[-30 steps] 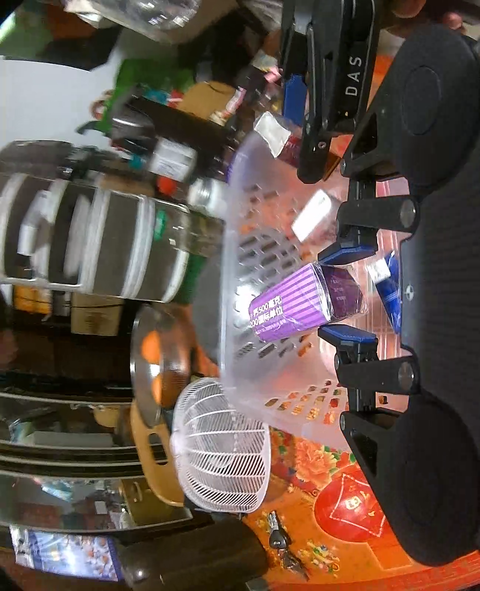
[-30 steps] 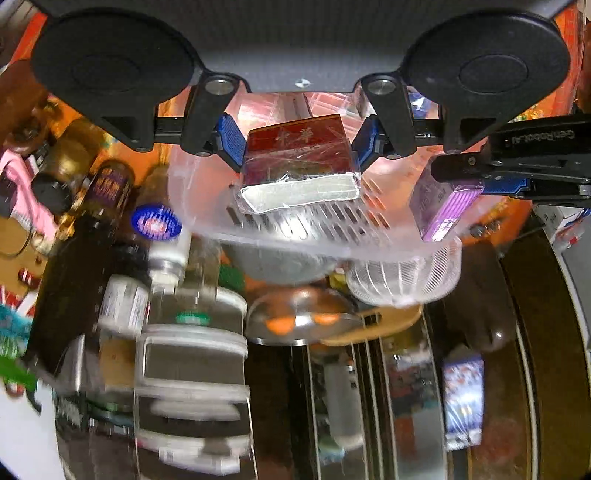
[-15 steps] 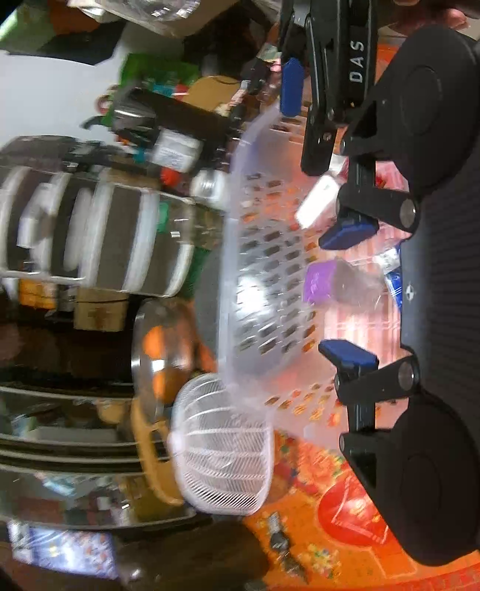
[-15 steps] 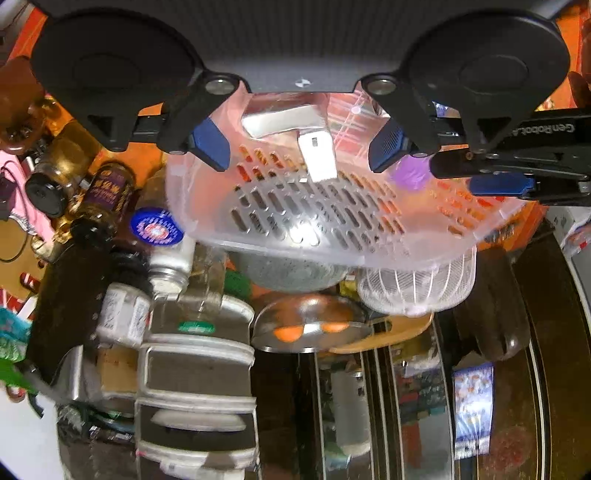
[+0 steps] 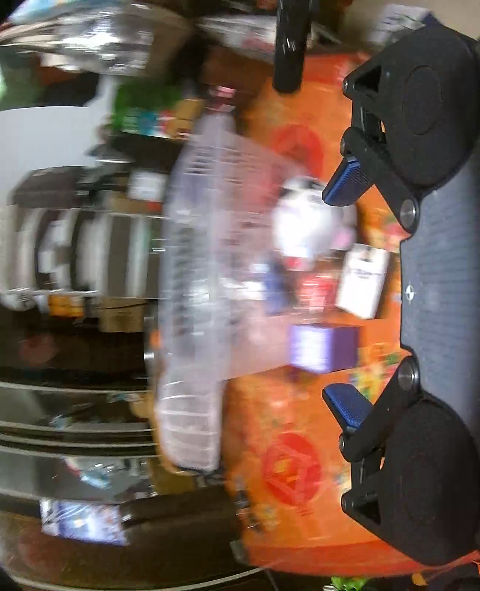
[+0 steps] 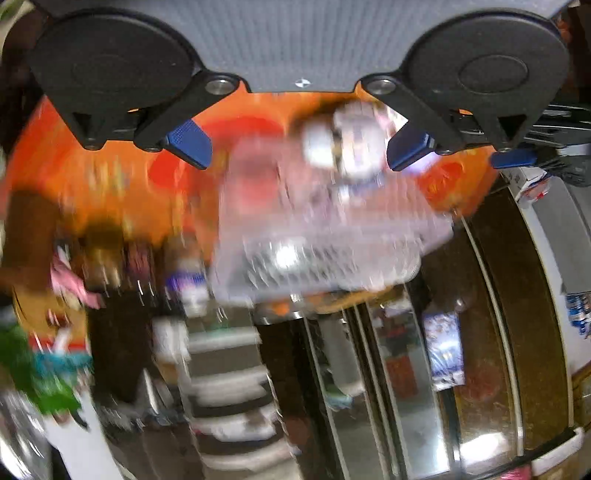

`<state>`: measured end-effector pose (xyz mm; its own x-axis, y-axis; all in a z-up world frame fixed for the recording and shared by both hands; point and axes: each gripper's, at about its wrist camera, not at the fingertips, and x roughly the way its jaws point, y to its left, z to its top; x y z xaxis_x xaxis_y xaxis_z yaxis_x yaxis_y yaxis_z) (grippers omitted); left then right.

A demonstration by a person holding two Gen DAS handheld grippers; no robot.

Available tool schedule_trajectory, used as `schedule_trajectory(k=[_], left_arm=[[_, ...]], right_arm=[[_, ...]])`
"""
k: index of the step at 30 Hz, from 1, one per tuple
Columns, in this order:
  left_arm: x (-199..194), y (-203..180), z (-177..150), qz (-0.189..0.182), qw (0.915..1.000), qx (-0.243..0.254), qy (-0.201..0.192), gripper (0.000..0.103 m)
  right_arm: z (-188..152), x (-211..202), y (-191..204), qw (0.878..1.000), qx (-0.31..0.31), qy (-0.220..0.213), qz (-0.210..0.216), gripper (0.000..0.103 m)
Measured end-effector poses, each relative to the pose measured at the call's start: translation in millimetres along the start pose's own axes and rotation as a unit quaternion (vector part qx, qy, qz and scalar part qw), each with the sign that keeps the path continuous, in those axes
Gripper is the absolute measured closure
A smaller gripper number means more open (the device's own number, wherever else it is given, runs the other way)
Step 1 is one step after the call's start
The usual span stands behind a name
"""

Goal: Organize objects
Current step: 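Open the left tool inside the basket while the right tool releases the red box, then grasp the white KENT pack with the left tool while the right tool grasps the plush panda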

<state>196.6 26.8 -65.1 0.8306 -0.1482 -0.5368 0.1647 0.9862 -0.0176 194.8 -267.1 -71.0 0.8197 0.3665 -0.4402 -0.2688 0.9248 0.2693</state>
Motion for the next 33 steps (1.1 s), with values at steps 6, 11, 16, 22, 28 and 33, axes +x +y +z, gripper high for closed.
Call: schedule_trajectory(k=[6, 11, 16, 22, 28, 33], left_arm=[[31.1, -6.2, -11.1, -0.005, 0.9992, 0.021, 0.034, 0.004], [47.8, -9.1, -12.1, -0.005, 0.9985, 0.026, 0.048, 0.009], [57.0, -8.1, -13.2, -0.003, 0.9982, 0.027, 0.053, 0.011], [64.7, -12.4, -12.5, -0.006, 0.9976, 0.036, 0.059, 0.024], [54.5, -9.6, -16.0, 0.01, 0.9983, 0.031, 0.047, 0.038], [39.1, 7.0, -20.5, 0.027, 0.9993, 0.005, 0.025, 0.038]], right_arm=[[-20.6, -3.9, -15.8, 0.999, 0.037, 0.018, -0.001, 0.0], [-19.3, 1.0, -14.8, 0.999, 0.028, 0.023, -0.004, 0.0], [-26.2, 7.0, -12.2, 0.999, 0.015, 0.03, 0.002, 0.0], [-22.2, 18.4, -7.1, 0.999, 0.006, 0.034, 0.003, 0.0], [-15.5, 36.9, 3.4, 0.999, 0.002, 0.043, 0.002, 0.0], [-10.6, 71.6, 24.8, 0.997, -0.018, 0.077, 0.0, 0.0]])
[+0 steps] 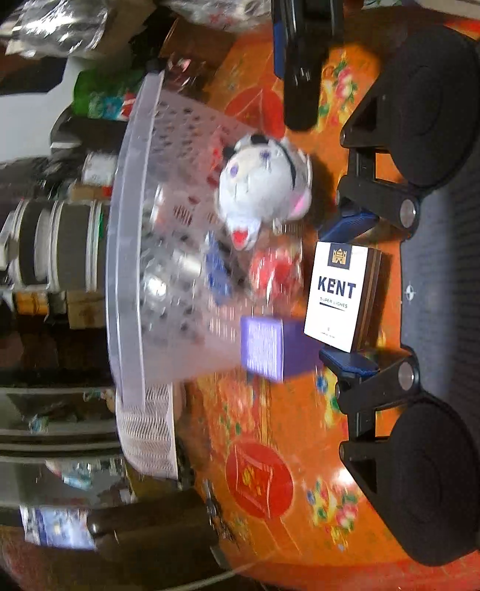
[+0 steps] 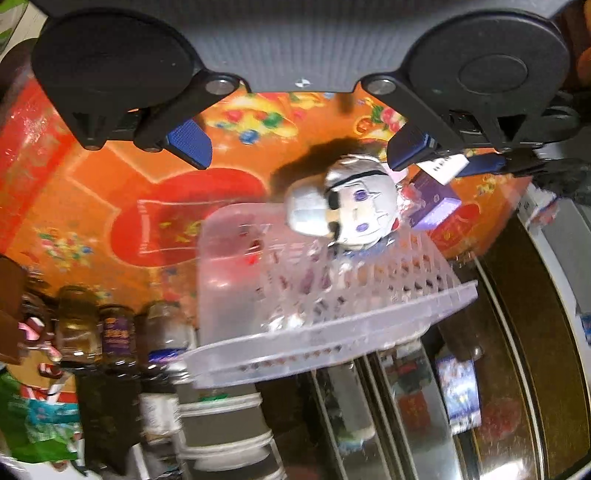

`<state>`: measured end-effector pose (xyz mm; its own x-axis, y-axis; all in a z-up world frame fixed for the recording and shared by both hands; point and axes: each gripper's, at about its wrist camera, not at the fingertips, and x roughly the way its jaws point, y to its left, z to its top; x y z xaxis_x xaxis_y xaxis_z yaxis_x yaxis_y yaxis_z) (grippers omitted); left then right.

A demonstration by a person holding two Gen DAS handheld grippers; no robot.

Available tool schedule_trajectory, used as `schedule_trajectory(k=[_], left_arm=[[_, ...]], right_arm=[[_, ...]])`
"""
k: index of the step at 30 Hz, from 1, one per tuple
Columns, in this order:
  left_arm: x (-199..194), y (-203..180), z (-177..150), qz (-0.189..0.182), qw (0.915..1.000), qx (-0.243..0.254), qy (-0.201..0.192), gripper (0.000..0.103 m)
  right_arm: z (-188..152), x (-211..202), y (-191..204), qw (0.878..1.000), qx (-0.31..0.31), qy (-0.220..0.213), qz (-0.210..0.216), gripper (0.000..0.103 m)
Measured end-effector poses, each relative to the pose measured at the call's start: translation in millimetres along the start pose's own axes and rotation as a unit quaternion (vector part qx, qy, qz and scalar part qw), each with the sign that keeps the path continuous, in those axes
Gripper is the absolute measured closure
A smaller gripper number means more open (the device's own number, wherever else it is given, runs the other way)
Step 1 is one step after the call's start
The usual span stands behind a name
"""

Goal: Organize objects
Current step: 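Grasp the white KENT pack with the left tool while the right tool grasps the plush panda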

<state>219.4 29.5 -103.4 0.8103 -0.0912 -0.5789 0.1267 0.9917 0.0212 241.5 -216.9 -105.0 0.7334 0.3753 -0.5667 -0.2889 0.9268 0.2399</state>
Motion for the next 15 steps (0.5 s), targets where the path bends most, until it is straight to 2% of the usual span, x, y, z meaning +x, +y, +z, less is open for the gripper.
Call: schedule_trajectory(k=[6, 15], left_arm=[[-0.9, 22.6, -2.4, 0.007, 0.9992, -0.039, -0.001, 0.038], [-2.2, 23.2, -3.3, 0.005, 0.9993, -0.037, -0.004, 0.038]], right_arm=[[13.5, 26.2, 15.0, 1.0, -0.011, 0.007, -0.012, 0.0], [18.7, 40.3, 23.0, 1.0, -0.007, 0.013, 0.009, 0.003]])
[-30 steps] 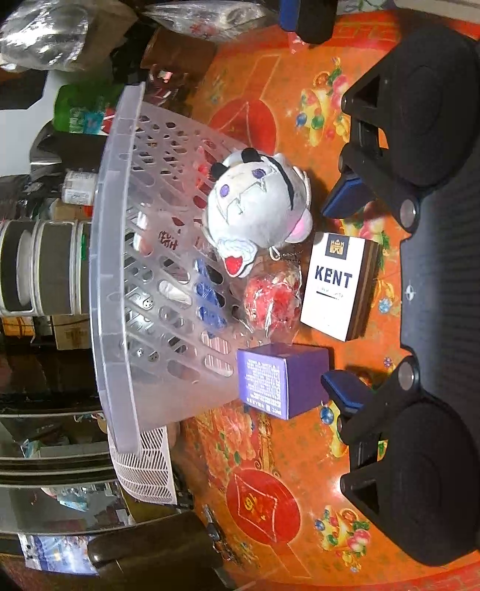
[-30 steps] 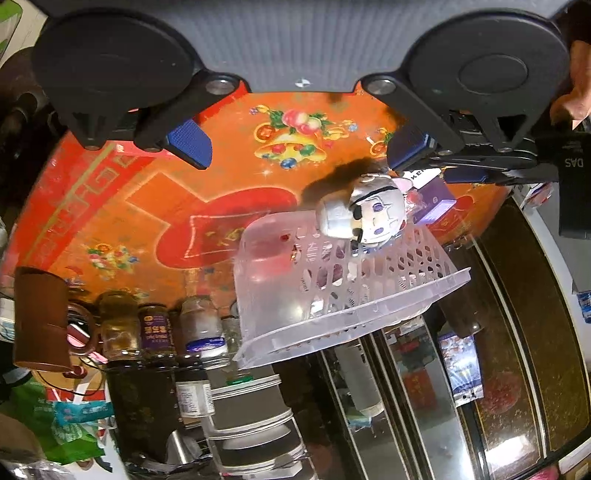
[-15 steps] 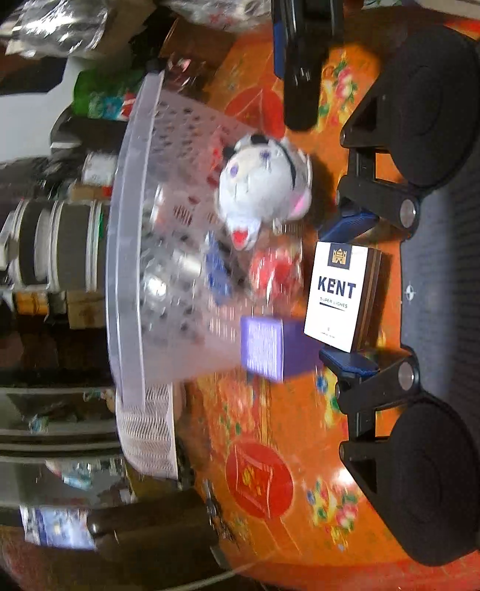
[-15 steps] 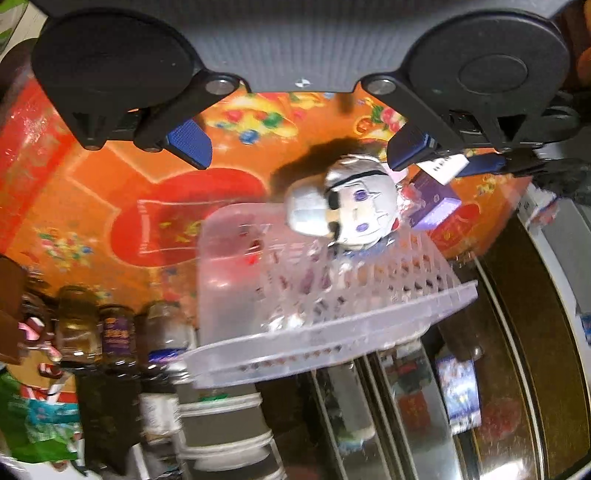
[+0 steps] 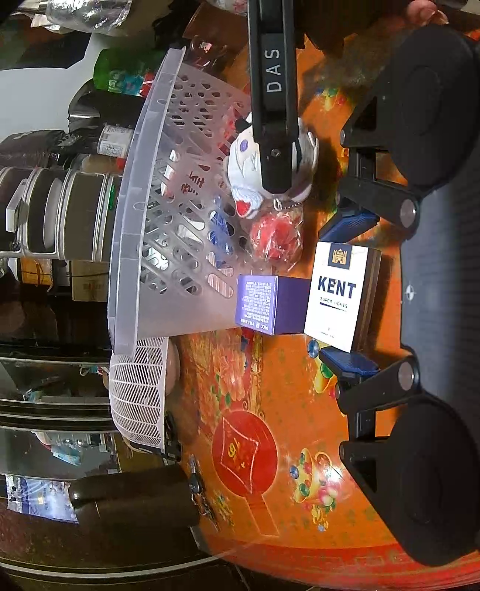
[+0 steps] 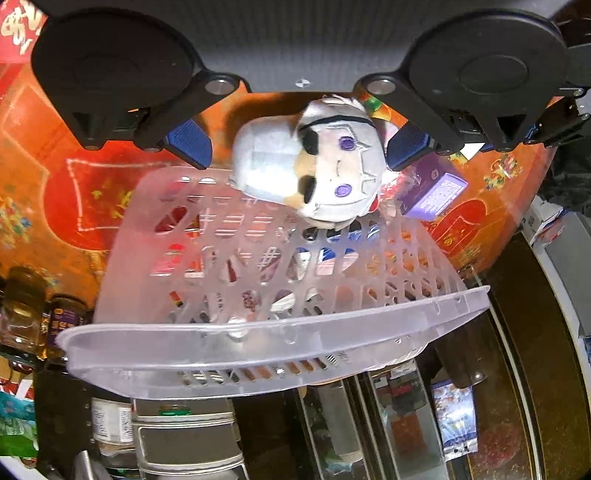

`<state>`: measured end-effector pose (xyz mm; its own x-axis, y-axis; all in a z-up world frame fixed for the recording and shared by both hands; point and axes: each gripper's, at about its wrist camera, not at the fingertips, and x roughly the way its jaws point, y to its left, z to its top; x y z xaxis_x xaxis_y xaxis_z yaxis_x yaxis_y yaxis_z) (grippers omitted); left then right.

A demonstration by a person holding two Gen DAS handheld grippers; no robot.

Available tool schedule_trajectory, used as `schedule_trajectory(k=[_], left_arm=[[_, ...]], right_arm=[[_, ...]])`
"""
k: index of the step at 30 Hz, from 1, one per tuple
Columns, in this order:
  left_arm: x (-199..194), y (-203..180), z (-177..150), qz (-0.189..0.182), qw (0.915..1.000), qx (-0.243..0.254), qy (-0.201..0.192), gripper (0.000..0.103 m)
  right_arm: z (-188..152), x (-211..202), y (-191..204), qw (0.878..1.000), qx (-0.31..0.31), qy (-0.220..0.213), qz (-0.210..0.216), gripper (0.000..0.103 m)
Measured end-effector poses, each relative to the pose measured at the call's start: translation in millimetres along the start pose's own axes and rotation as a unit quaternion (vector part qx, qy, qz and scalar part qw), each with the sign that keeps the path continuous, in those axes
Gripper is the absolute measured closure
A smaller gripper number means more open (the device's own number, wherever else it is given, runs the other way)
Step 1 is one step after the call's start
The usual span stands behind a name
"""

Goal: Organize objects
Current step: 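Grasp the white KENT pack with the left tool while the right tool grasps the plush panda, then carry the KENT pack with the left tool while the right tool carries the panda over the basket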

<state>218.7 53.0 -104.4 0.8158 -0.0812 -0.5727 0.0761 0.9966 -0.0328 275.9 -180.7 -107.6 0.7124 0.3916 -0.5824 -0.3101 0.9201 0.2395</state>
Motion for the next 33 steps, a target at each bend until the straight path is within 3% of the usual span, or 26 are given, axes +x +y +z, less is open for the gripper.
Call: schedule_trajectory(k=[3, 11, 26, 33], left_arm=[[0.2, 0.1, -0.3, -0.001, 1.0, 0.0, 0.0, 0.038], [0.5, 1.2, -0.3, -0.003, 1.0, -0.003, 0.002, 0.038], [-9.8, -5.2, 0.5, -0.01, 0.9996, 0.008, -0.024, 0.038], [-51.2, -14.2, 2.5, -0.032, 0.9983, 0.007, -0.048, 0.038]], right_arm=[[-0.7, -4.6, 1.9, 1.0, -0.003, -0.006, 0.009, 0.016], [-4.9, -13.4, 9.5, 0.999, -0.042, -0.013, -0.001, 0.02], [-32.8, -75.3, -7.8, 0.997, -0.049, -0.062, -0.017, 0.022], [-30.4, -126.6, -16.4, 0.994, -0.045, -0.104, -0.006, 0.022]])
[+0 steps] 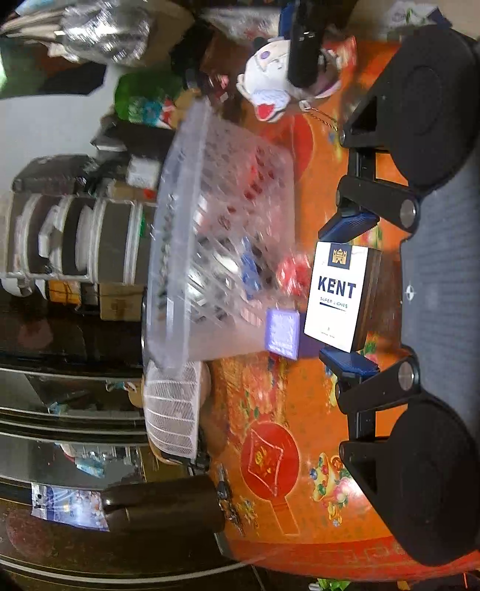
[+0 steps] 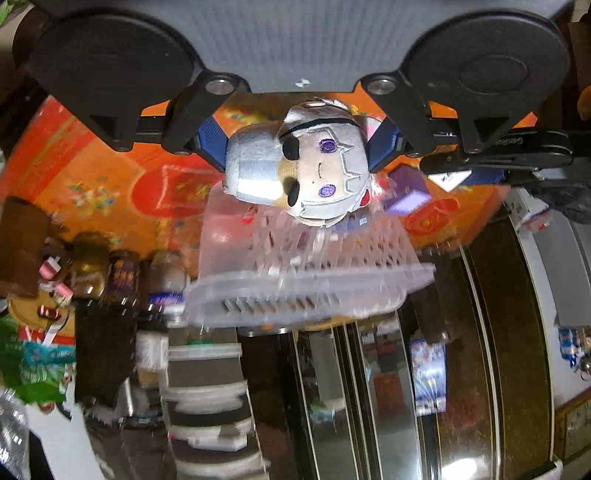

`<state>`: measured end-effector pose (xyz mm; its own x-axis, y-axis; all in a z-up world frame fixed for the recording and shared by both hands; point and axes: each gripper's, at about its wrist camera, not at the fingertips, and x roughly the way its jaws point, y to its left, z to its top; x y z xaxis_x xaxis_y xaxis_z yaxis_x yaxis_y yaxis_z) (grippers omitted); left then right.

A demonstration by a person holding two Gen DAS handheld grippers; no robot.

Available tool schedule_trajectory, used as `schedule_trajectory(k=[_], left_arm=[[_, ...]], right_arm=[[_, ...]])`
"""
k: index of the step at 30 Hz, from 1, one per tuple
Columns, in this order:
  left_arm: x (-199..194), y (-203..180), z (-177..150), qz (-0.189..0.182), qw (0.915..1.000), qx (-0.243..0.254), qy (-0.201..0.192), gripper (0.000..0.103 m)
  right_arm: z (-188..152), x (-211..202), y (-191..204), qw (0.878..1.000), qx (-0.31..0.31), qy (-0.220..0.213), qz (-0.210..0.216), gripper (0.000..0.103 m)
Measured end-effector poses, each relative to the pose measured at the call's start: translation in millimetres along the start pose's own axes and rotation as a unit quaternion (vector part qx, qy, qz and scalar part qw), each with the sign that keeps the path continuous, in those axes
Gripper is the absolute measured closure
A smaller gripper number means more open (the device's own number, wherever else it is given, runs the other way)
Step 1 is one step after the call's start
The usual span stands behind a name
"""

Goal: Organize objects
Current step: 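Carry the KENT pack with the left tool while the right tool carries the panda over the basket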

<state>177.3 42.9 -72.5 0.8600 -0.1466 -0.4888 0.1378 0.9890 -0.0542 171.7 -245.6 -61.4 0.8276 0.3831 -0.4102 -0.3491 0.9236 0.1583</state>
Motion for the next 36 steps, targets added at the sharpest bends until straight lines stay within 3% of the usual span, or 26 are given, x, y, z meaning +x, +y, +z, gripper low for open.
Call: schedule_trajectory(k=[8, 13, 18, 22, 27, 30, 36], left_arm=[[-71.6, -7.9, 47.5, -0.019, 0.9982, 0.0, -0.057, 0.038], [-78.3, -14.3, 92.6, -0.038, 0.9964, 0.004, -0.076, 0.038], [-44.5, -19.2, 153.6, -0.046, 0.9966, -0.009, -0.068, 0.038], [16.3, -18.1, 191.7, -0.027, 0.9991, -0.027, -0.016, 0.038], [79.8, -11.0, 185.2, -0.01, 0.9977, -0.04, 0.053, 0.038], [104.4, -3.8, 178.2, -0.013, 0.9951, -0.055, 0.082, 0.038], [123.4, -1.2, 167.1, -0.013, 0.9929, -0.054, 0.105, 0.038]], right_arm=[[41.4, -44.8, -4.8, 0.999, -0.013, -0.047, 0.015, 0.022], [83.8, -43.1, -5.3, 0.998, -0.026, -0.062, 0.017, 0.022], [136.9, -4.4, -5.0, 0.998, -0.046, -0.045, 0.0, 0.021], [158.5, 56.8, -18.1, 0.999, -0.026, 0.015, -0.013, 0.02], [152.5, 108.3, -26.8, 0.997, -0.03, 0.067, -0.036, 0.02], [148.2, 125.0, -30.5, 0.995, -0.021, 0.09, -0.025, 0.02], [139.1, 137.2, -31.7, 0.993, -0.021, 0.115, -0.024, 0.02]])
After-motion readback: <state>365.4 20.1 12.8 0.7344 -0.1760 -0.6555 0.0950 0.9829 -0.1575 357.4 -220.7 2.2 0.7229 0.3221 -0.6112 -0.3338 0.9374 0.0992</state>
